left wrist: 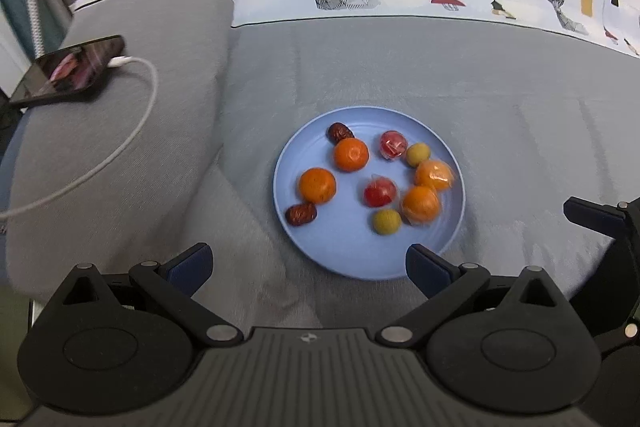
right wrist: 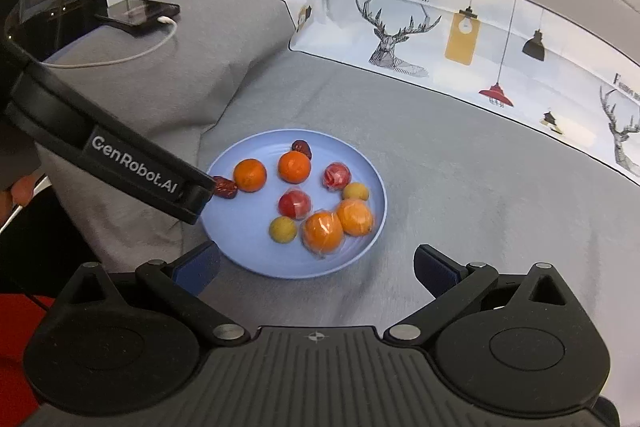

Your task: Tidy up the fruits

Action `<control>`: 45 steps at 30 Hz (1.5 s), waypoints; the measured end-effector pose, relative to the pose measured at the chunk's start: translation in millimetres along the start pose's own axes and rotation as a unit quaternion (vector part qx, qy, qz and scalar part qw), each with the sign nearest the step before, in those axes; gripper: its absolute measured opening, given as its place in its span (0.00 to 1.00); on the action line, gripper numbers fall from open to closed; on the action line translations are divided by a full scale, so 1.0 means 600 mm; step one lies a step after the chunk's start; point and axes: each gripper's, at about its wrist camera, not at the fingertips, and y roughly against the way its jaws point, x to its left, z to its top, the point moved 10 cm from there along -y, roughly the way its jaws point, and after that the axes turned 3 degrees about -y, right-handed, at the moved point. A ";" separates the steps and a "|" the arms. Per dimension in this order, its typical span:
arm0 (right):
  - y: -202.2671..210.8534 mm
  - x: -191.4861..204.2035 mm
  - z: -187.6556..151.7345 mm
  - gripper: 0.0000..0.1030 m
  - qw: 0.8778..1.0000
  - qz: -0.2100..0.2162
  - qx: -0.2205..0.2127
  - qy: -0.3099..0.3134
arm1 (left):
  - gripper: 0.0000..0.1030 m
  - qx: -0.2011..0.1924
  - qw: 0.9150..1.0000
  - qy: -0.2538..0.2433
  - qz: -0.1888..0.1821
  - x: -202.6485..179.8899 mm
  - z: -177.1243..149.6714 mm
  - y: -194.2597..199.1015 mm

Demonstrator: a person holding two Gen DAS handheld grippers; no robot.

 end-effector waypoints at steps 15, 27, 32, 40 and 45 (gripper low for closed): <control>0.063 -0.001 -0.017 0.99 0.999 -0.033 -0.039 -0.013 | 1.00 -0.031 0.999 0.007 0.018 -0.004 -0.038 0.053; 0.069 -0.004 -0.016 0.99 0.998 -0.040 -0.045 -0.017 | 1.00 -0.040 0.999 0.005 0.030 0.000 -0.043 0.061; 0.072 0.000 -0.016 0.99 0.998 -0.042 -0.046 -0.018 | 1.00 -0.043 0.999 0.012 0.031 0.005 -0.043 0.062; 0.071 0.000 -0.016 0.99 0.998 -0.042 -0.045 -0.018 | 1.00 -0.040 0.999 0.012 0.025 0.002 -0.043 0.060; 0.070 0.000 -0.017 0.99 0.998 -0.042 -0.044 -0.020 | 1.00 -0.031 0.999 0.011 0.040 0.004 -0.043 0.055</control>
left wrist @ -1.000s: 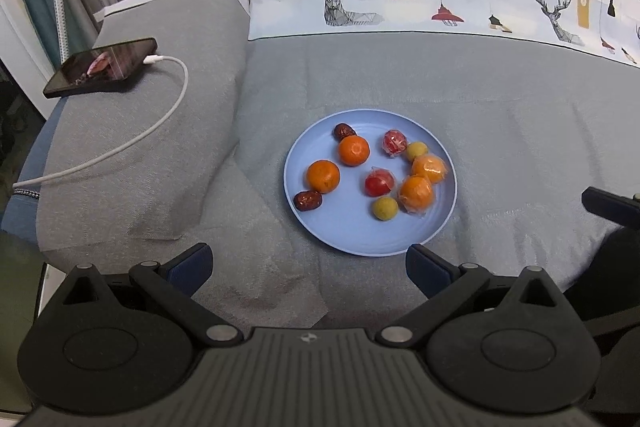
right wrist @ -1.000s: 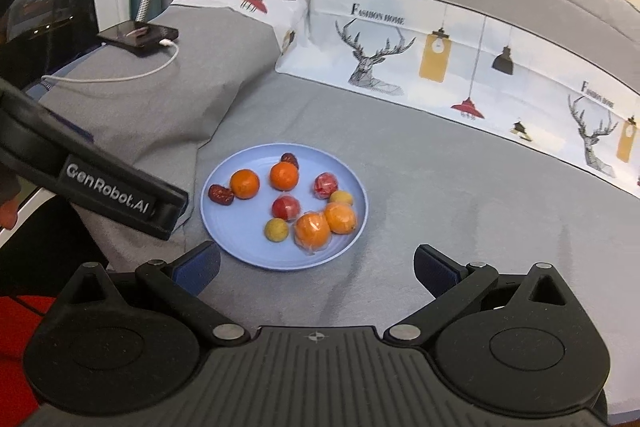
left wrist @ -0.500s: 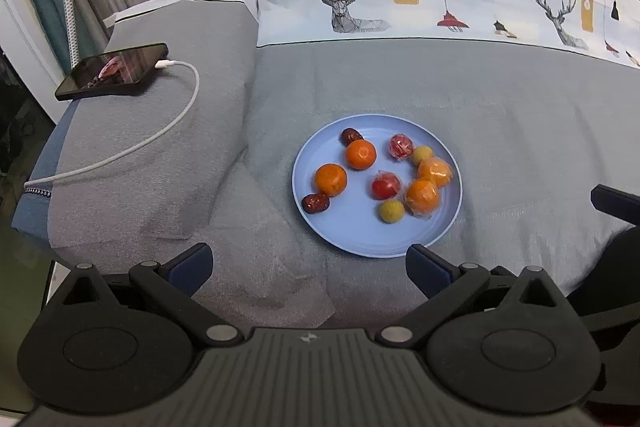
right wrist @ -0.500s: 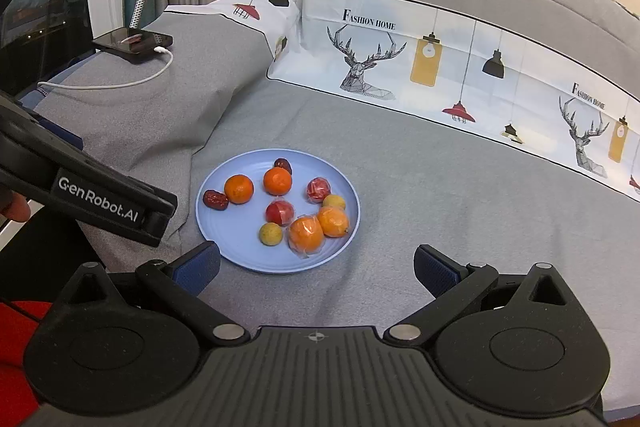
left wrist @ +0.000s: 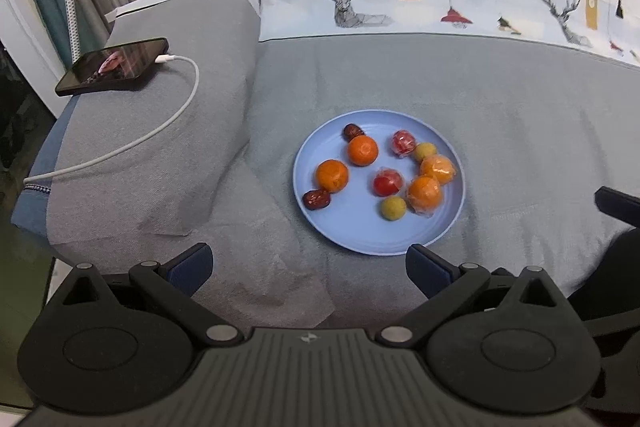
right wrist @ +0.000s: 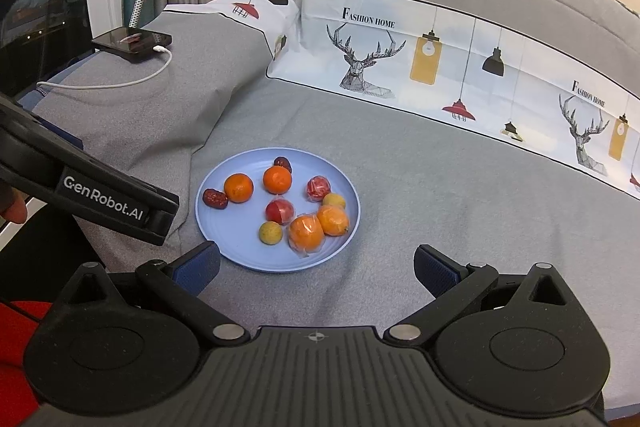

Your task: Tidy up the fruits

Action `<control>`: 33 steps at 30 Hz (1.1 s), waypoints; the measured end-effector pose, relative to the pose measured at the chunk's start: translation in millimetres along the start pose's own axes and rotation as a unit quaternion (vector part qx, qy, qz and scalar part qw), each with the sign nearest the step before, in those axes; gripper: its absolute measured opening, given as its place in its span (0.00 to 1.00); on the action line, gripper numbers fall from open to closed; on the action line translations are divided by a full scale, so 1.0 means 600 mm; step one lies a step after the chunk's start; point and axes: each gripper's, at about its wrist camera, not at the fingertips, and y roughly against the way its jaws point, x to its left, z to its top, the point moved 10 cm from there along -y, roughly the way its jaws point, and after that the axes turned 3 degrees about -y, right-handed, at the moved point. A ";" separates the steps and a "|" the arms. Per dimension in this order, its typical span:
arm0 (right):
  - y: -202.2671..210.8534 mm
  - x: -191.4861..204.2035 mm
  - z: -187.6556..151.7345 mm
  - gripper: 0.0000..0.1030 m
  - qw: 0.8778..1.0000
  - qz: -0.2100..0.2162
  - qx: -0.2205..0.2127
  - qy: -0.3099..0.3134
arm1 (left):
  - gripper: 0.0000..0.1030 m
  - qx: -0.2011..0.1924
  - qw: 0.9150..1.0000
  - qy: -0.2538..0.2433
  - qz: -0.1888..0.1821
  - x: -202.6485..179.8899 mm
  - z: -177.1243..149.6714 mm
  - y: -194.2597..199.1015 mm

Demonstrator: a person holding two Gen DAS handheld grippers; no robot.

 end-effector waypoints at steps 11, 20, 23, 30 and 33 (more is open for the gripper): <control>-0.002 -0.002 -0.002 0.99 1.000 0.000 0.002 -0.003 | 1.00 0.009 1.000 0.007 0.002 0.002 -0.007 -0.011; -0.004 -0.003 -0.001 0.99 1.000 0.000 0.001 -0.003 | 1.00 0.013 1.000 0.006 0.009 0.001 -0.012 -0.014; -0.005 -0.004 -0.001 0.99 1.000 0.000 0.001 -0.003 | 1.00 0.013 1.000 0.005 0.009 0.001 -0.012 -0.014; -0.007 -0.005 0.003 0.99 1.000 -0.001 -0.001 -0.005 | 1.00 0.016 1.000 0.008 0.011 0.004 -0.011 -0.015; -0.007 -0.005 0.004 0.99 1.000 -0.001 -0.001 -0.006 | 1.00 0.015 1.000 0.008 0.011 0.004 -0.010 -0.014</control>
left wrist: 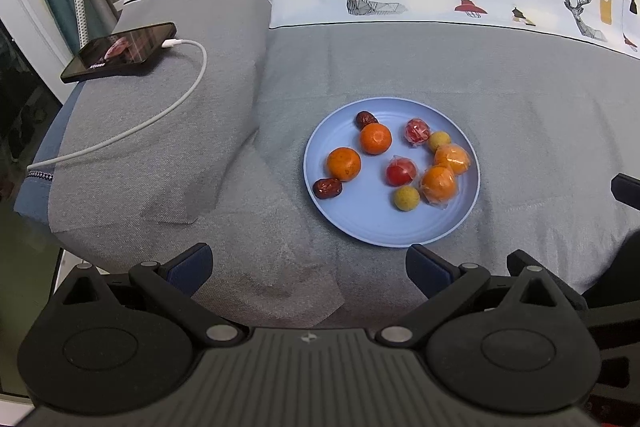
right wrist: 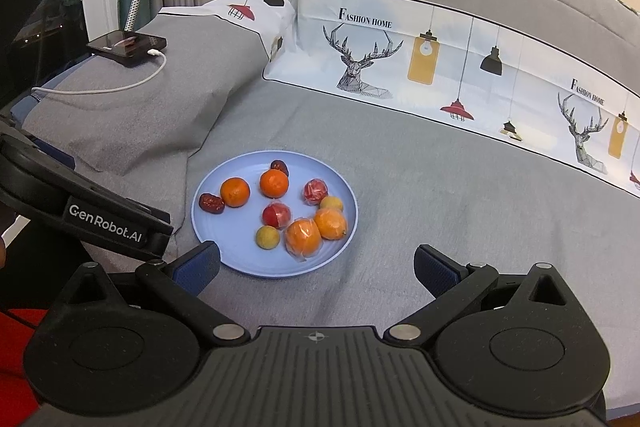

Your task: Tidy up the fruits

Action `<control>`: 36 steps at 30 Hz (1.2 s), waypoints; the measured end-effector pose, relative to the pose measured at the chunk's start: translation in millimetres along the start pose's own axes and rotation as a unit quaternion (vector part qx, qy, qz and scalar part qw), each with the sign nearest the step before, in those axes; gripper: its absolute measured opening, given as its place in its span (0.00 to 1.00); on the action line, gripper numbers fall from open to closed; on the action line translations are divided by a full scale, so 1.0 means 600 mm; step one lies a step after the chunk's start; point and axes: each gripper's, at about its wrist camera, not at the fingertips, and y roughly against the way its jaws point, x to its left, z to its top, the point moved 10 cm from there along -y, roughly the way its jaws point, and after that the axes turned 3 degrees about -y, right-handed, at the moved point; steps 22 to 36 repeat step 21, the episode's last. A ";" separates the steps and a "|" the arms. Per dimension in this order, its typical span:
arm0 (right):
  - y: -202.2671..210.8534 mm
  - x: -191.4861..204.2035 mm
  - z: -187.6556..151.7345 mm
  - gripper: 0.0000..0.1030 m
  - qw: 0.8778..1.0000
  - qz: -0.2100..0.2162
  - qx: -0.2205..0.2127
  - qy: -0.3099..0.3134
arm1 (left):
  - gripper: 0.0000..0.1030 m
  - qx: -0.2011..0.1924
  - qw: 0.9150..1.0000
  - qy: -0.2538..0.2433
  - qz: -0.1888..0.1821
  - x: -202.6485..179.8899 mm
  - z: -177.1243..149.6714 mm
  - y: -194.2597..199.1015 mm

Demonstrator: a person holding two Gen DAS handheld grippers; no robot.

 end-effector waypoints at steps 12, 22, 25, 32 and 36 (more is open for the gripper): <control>-0.004 0.000 0.003 0.99 1.000 0.000 0.003 -0.001 | 1.00 0.005 1.000 -0.002 -0.002 -0.002 0.000 -0.004; -0.011 -0.002 0.003 0.99 1.000 0.000 0.003 -0.007 | 1.00 0.005 1.000 -0.001 0.000 -0.005 0.002 -0.007; -0.011 -0.002 0.003 0.99 1.000 0.000 0.003 -0.007 | 1.00 0.005 1.000 -0.001 0.000 -0.005 0.002 -0.007; -0.011 -0.002 0.003 0.99 1.000 0.000 0.003 -0.007 | 1.00 0.005 1.000 -0.001 0.000 -0.005 0.002 -0.007; -0.011 -0.002 0.003 0.99 1.000 0.000 0.003 -0.007 | 1.00 0.005 1.000 -0.001 0.000 -0.005 0.002 -0.007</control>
